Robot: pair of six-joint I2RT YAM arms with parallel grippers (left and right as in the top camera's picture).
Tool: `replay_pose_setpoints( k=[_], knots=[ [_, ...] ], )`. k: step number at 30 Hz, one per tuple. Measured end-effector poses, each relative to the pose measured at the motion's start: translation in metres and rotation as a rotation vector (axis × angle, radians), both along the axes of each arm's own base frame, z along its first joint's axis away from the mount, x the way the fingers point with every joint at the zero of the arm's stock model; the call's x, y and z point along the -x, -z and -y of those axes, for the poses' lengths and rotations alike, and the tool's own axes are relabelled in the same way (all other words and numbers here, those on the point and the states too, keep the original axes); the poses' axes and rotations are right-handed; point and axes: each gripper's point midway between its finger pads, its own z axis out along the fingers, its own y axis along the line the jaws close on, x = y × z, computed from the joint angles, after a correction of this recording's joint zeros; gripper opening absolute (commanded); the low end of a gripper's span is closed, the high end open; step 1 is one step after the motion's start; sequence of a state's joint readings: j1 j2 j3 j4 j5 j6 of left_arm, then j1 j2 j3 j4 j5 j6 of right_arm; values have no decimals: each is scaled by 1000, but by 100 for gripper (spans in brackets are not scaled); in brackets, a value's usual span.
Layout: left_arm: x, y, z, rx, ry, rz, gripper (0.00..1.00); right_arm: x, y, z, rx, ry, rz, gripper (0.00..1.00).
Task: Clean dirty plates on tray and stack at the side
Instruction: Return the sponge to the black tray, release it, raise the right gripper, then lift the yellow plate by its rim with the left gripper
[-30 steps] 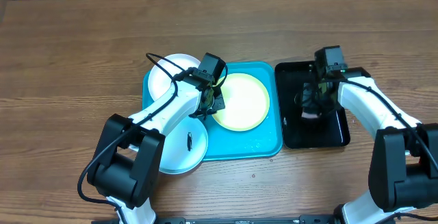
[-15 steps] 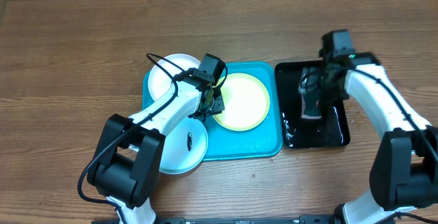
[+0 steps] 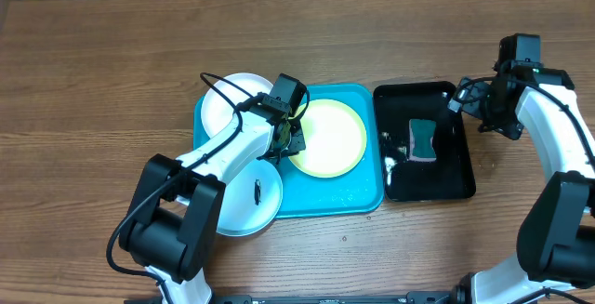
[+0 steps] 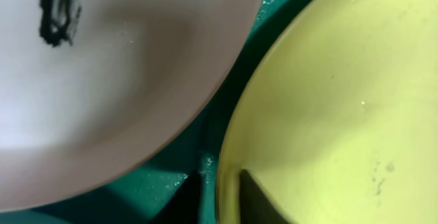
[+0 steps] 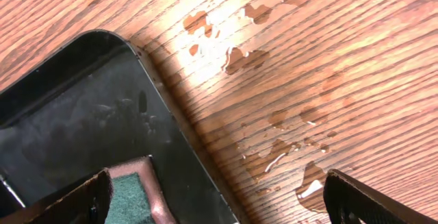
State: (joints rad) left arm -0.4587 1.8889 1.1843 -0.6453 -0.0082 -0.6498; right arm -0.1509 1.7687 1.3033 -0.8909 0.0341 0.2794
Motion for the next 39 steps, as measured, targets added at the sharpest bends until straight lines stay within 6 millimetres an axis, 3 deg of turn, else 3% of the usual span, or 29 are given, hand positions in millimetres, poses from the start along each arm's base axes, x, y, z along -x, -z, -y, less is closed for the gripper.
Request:
replay_pose_setpoints(
  k=[11, 19, 29, 32, 39],
  knots=[
    [-2, -6, 9, 54, 37, -16, 4, 0, 0, 0, -2, 4, 0, 100],
    [-24, -26, -4, 66, 34, 16, 4, 0, 0, 0, -2, 4, 0, 100],
    [-29, -30, -11, 58, 50, 23, 4, 0, 0, 0, -2, 5, 0, 100],
    [-36, -41, -12, 60, 68, 48, 4, 0, 0, 0, -2, 5, 0, 100],
    [-65, -90, -9, 85, 91, 170, 4, 0, 0, 0, -2, 4, 1, 100]
  ],
)
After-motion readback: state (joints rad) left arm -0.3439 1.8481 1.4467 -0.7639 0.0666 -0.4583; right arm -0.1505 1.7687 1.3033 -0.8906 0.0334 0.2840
